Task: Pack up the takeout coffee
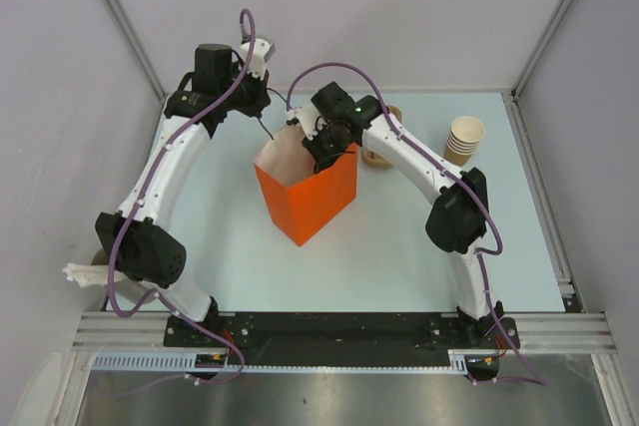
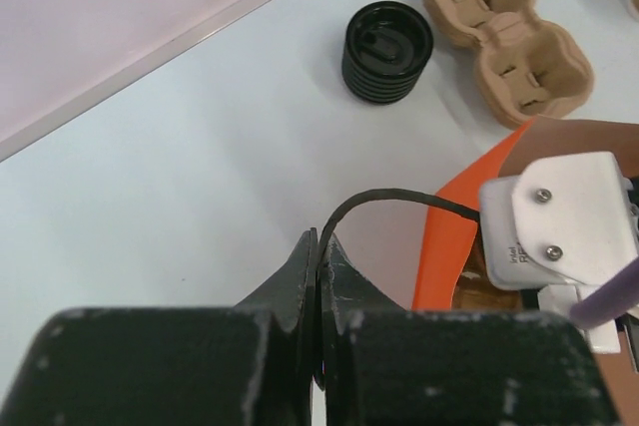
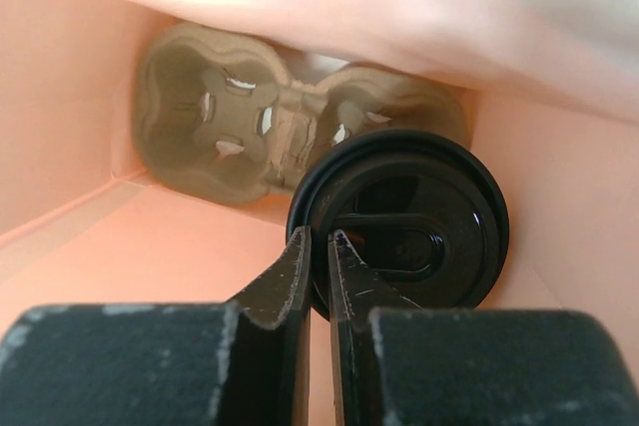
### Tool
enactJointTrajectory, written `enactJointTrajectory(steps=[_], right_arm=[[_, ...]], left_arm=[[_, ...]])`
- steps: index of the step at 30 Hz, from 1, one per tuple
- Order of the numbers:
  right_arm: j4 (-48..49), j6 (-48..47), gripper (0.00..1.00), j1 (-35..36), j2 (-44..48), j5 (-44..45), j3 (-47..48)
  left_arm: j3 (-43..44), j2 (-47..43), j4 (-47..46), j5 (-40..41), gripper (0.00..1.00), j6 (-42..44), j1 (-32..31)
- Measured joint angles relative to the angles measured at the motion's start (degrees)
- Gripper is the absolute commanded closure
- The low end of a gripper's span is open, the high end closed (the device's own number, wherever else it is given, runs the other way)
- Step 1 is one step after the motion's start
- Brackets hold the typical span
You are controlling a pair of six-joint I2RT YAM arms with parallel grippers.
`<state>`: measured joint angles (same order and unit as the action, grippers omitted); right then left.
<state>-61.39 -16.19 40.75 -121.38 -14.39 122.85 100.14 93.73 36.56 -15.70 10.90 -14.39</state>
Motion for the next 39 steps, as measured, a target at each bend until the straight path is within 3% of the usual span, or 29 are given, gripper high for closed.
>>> enactJointTrajectory(steps=[21, 39], right_arm=[[3.3, -1.2, 1.0, 0.0, 0.8, -0.9, -4.4], [4.5, -2.8, 1.0, 0.4, 2.5, 0.4, -6.9]], left_arm=[[0.0, 1.6, 0.0, 9.6, 1.0, -1.0, -0.3], [0.6, 4.6, 0.9, 11.0, 1.0, -1.4, -0.4]])
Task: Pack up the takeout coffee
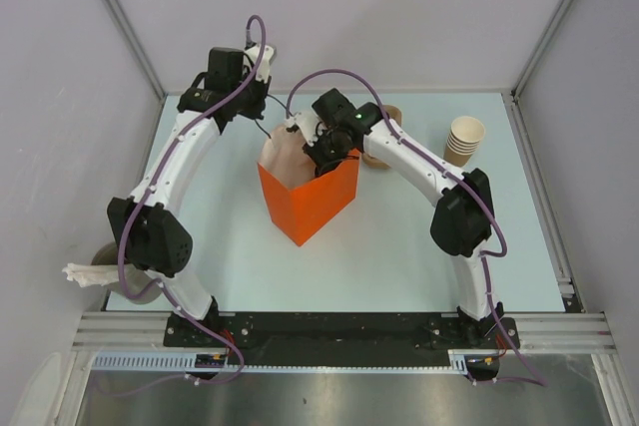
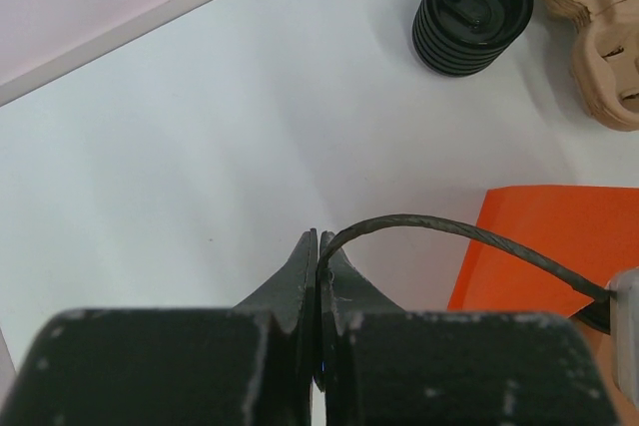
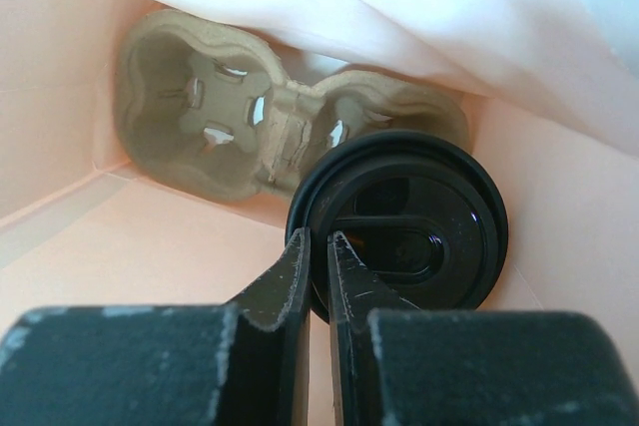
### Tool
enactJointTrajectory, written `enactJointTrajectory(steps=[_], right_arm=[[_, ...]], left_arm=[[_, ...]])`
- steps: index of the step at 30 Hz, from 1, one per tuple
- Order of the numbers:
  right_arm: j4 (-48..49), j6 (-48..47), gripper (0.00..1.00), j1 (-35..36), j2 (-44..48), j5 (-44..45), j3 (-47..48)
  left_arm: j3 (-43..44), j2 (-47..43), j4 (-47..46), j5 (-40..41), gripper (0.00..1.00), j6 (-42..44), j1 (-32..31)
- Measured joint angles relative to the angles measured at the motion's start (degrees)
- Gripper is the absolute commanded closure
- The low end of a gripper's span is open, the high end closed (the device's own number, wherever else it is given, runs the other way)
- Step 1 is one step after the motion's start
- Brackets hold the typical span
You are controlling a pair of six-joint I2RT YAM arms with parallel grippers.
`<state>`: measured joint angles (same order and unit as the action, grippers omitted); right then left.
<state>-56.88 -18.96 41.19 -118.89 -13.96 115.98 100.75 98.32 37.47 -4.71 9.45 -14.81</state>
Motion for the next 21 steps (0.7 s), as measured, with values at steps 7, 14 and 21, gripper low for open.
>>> enactJointTrajectory(steps=[7, 14, 21], right_arm=[[0.4, -0.2, 1.0, 0.5, 0.3, 0.9, -0.4], [0.5, -0.2, 1.0, 0.7, 0.5, 1.3, -0.5], [0.4, -0.4, 1.0, 1.1, 0.9, 1.5, -1.2]], left_arm=[[0.0, 0.1, 0.0, 0.0, 1.0, 0.1, -0.6], [0.3, 1.4, 0.1, 0.5, 1.0, 0.1, -1.4], [0.4, 1.7, 0.3, 0.5, 1.0, 0.1, -1.8]])
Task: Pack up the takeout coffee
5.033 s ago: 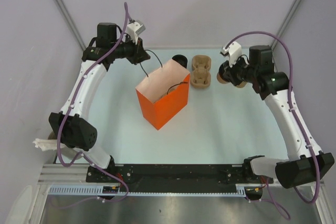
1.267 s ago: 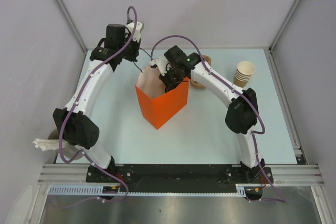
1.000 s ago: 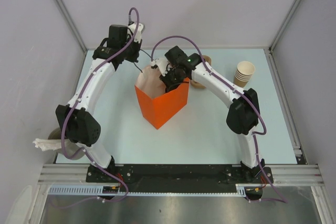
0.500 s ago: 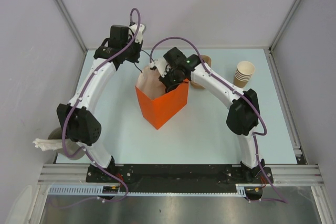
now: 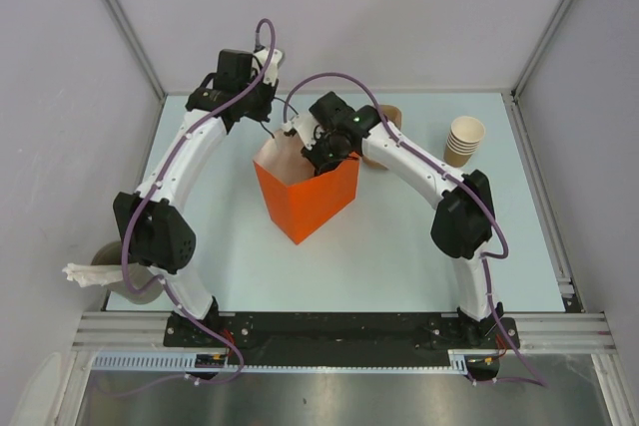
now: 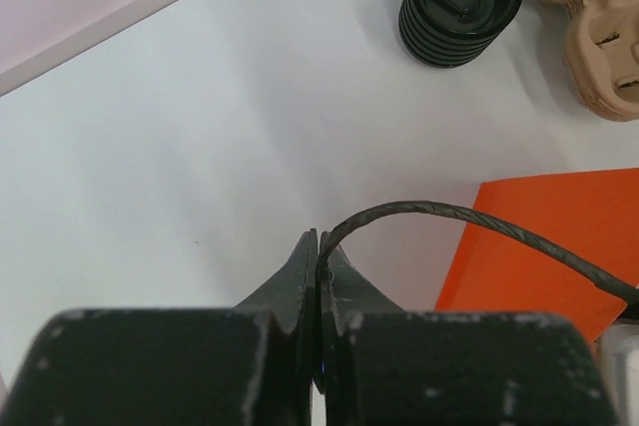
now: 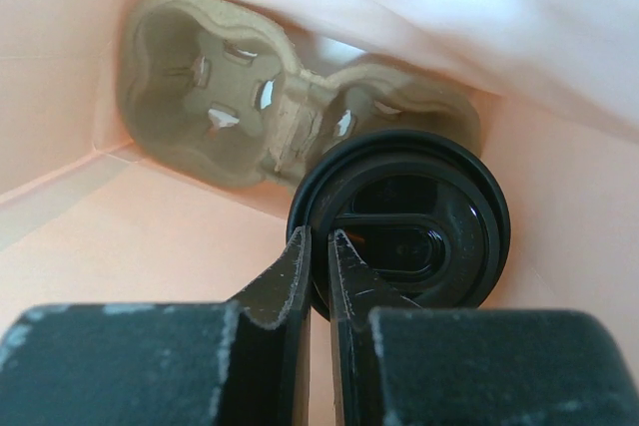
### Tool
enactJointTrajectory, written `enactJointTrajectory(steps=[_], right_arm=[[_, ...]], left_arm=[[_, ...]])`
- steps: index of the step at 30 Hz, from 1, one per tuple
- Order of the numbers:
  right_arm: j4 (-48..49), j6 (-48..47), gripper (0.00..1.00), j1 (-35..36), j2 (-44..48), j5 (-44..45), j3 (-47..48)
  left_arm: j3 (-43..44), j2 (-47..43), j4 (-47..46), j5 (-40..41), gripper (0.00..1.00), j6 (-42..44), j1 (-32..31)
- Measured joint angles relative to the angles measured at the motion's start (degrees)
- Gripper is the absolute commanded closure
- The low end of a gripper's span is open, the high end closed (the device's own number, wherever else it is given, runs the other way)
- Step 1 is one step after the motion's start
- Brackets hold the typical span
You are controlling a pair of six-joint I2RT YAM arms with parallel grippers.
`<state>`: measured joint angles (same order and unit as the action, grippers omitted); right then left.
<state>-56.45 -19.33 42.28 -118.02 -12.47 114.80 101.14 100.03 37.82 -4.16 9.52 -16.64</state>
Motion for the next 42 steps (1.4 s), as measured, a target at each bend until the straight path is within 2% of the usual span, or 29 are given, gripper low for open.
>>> enactJointTrajectory(steps=[42], right_arm=[[1.5, -0.2, 1.0, 0.0, 1.9, -0.3, -4.5]], left_arm=[[0.0, 0.0, 0.0, 1.0, 1.0, 0.0, -0.1]])
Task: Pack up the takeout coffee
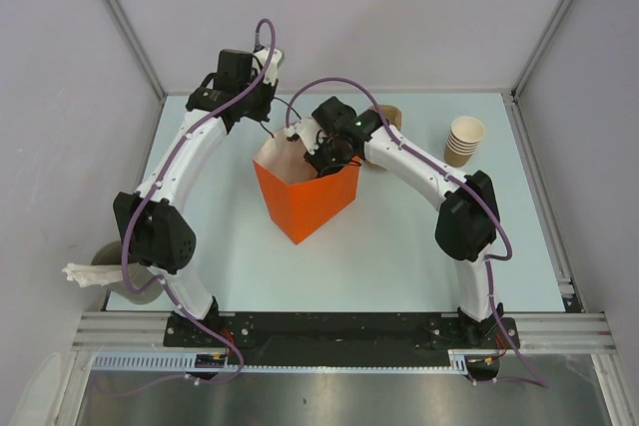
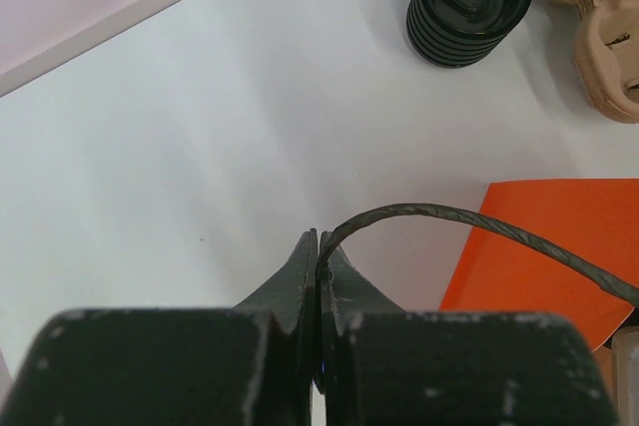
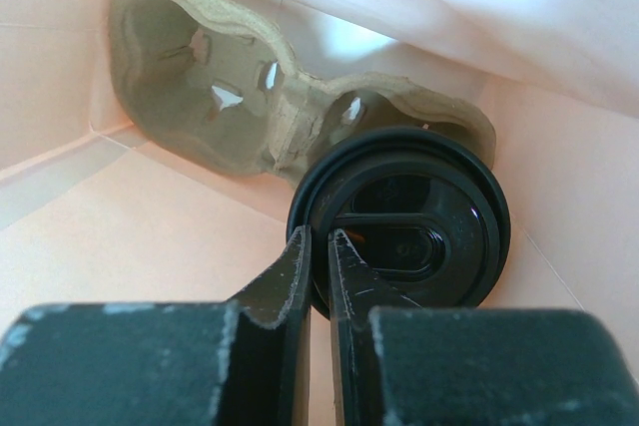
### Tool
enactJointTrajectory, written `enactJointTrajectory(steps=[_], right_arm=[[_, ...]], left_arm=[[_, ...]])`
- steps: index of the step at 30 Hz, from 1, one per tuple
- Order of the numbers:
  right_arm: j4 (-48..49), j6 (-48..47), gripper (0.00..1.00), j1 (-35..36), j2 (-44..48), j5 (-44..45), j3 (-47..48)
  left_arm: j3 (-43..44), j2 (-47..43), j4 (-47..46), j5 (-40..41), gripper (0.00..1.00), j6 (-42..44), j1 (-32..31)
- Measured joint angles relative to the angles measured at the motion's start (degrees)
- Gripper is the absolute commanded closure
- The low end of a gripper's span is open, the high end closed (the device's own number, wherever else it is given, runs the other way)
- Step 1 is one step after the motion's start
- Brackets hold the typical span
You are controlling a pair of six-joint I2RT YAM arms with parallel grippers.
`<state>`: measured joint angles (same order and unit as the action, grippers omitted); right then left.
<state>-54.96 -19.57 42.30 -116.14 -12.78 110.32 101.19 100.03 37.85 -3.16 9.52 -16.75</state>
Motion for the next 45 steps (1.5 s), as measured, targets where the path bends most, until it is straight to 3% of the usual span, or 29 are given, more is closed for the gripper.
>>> enactJointTrajectory(steps=[45], right_arm=[[3.7, -0.6, 1.0, -0.9, 0.3, -1.2, -3.4]], left_arm=[[0.3, 0.1, 0.0, -0.2, 1.0, 0.0, 0.0]])
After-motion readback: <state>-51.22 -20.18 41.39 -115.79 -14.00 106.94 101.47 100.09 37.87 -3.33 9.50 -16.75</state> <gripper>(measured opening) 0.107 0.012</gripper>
